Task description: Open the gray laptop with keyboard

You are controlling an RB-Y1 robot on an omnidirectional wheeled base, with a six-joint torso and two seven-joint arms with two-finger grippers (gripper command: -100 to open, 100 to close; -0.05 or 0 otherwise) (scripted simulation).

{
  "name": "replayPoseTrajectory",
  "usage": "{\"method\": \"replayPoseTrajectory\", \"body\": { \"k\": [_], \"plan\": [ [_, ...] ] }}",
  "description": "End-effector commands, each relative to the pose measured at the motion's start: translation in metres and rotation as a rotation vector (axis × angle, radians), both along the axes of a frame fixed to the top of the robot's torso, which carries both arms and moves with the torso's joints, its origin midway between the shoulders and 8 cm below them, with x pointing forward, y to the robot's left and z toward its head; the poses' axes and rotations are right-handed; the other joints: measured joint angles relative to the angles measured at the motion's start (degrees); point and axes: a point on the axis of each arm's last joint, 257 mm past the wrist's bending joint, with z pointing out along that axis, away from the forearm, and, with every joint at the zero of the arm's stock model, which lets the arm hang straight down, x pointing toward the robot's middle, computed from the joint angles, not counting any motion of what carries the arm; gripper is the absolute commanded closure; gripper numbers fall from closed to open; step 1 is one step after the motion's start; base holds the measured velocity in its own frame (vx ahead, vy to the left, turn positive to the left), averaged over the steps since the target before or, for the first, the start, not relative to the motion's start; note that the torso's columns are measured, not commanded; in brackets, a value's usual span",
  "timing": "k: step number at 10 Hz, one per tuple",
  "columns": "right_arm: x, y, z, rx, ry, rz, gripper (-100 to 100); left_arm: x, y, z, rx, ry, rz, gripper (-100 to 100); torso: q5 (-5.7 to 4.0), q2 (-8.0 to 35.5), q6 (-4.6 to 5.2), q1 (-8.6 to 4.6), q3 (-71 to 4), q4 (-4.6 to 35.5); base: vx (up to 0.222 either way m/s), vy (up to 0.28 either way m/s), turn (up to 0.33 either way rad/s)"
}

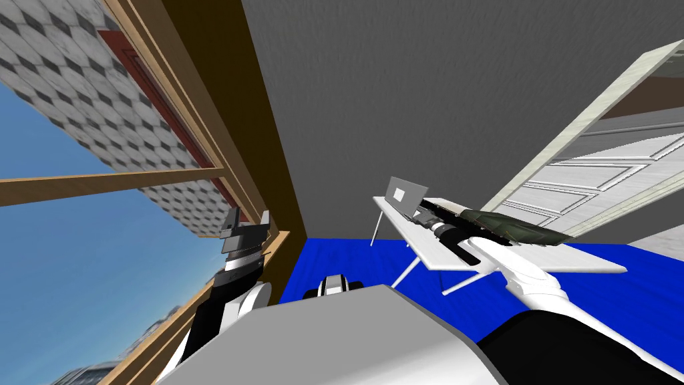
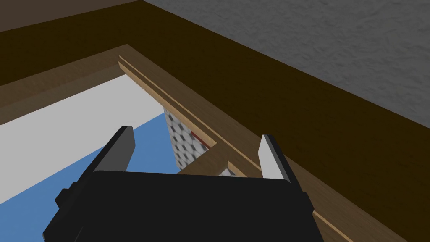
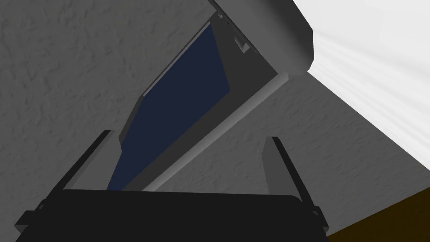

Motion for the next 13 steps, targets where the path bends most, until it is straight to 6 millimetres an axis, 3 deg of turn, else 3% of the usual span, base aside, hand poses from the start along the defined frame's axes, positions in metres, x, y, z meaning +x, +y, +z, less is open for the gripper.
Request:
{"method": "replayPoseTrajectory", "body": {
  "k": [1, 2, 13],
  "plan": [
    [0.000, -0.002, 0.002, -0.003, -0.001, -0.006, -100, 0.000, 0.000, 0.000, 0.000, 0.000, 0.000, 0, -0.08, 0.12, 0.01, -0.22, 0.07, 0.02, 0.009, 0.012, 0.004],
    [0.000, -0.002, 0.001, -0.003, -0.001, -0.005, 100, 0.000, 0.000, 0.000, 0.000, 0.000, 0.000, 0, -0.11, 0.18, 0.02, -0.28, 0.12, 0.05, 0.008, -0.001, -0.010],
    [0.008, -0.019, 0.007, 0.443, -0.062, -0.031, 100, 0.000, 0.000, 0.000, 0.000, 0.000, 0.000, 0, -0.12, -0.05, 0.15, -0.23, -0.01, -0.05, -0.025, -0.017, 0.035]
  ]
}}
